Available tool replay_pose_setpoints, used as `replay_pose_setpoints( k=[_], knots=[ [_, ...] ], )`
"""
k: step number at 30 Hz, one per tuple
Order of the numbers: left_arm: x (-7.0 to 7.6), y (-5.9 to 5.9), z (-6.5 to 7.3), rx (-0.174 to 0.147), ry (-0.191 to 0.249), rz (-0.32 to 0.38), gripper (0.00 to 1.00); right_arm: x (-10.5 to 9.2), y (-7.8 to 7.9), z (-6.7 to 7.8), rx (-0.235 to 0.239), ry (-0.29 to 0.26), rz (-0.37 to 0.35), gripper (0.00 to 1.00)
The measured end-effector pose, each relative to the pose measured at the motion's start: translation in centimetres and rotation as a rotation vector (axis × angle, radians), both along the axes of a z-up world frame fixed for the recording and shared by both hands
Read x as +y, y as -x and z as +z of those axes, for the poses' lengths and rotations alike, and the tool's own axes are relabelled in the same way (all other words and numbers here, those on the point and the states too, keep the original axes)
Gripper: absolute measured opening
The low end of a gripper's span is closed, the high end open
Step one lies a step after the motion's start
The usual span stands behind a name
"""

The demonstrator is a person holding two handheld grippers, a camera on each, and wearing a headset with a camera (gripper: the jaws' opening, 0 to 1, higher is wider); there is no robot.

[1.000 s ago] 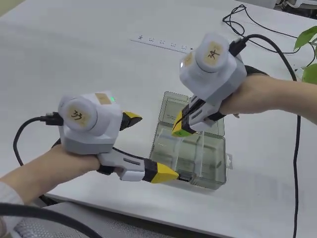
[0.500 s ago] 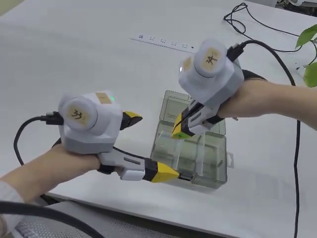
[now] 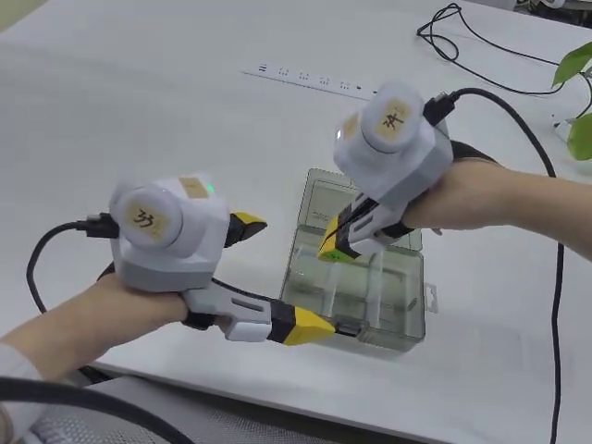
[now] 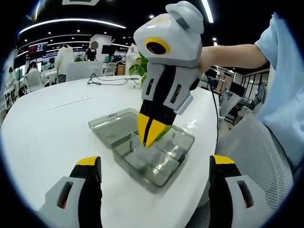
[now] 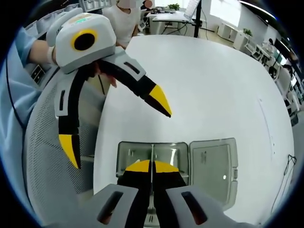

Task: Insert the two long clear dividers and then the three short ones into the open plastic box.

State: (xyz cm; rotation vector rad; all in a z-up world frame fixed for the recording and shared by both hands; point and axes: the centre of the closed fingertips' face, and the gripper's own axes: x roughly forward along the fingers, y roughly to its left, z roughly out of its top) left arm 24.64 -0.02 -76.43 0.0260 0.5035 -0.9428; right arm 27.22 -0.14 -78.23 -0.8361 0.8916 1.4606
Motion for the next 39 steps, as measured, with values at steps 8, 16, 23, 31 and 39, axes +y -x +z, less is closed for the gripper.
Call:
replay_pose_setpoints(
  k=[8, 16, 23, 31, 39],
  knots=[
    [0.2, 0.2, -0.2, 0.005, -0.001, 0.004, 0.96, 0.1, 0.0, -1.0, -0.003, 0.004, -0.006, 0.01],
    [0.2, 0.1, -0.2, 0.007, 0.000, 0.005, 0.96, 0.3, -0.1, -1.5, 0.001, 0.013, -0.001, 0.01],
    [0.1, 0.1, 0.0, 0.004, 0.002, 0.004, 0.96, 0.4, 0.1, -1.8, 0.002, 0.033, 0.006, 0.01],
    [0.2, 0.1, 0.1, -0.001, -0.001, 0.004, 0.96, 0.4, 0.3, -2.1, 0.002, 0.047, 0.007, 0.01],
    [0.1, 0.2, 0.2, 0.000, 0.004, 0.003, 0.96, 0.4, 0.8, -2.3, -0.006, 0.059, 0.013, 0.01]
  ],
)
